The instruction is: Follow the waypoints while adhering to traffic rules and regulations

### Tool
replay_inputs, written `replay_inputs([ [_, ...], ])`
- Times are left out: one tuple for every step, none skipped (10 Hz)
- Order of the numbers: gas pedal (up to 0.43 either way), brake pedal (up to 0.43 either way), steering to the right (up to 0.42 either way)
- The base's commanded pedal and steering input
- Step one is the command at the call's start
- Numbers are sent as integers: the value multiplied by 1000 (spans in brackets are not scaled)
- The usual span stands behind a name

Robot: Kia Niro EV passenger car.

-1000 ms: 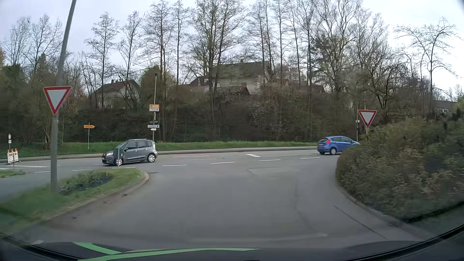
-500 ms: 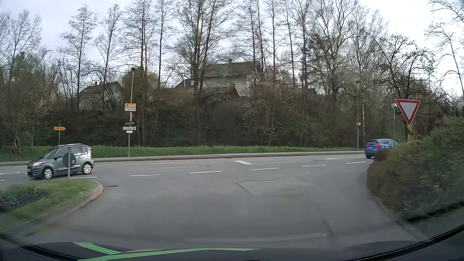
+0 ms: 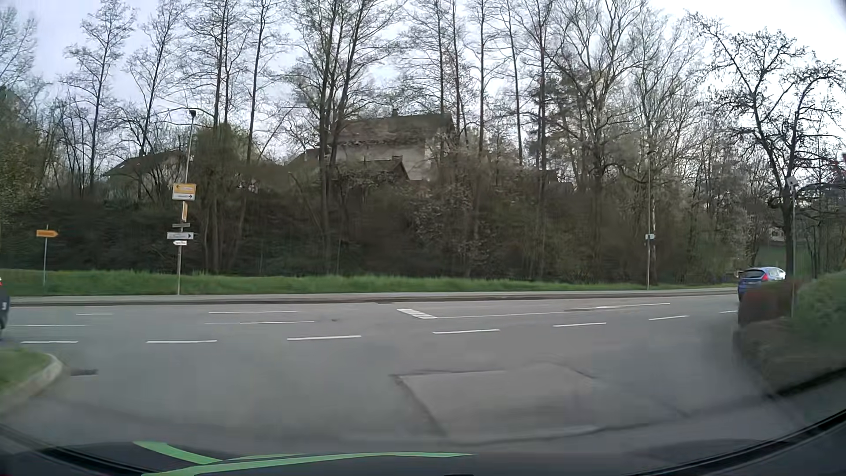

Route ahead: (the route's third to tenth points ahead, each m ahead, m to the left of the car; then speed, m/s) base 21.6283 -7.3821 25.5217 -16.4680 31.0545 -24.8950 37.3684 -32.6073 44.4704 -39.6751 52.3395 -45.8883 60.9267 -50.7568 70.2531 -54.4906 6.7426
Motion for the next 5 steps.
replay_inputs([
  [0, 250, 89],
  [0, 256, 91],
  [0, 256, 93],
  [0, 262, 94],
  [0, 262, 96],
])
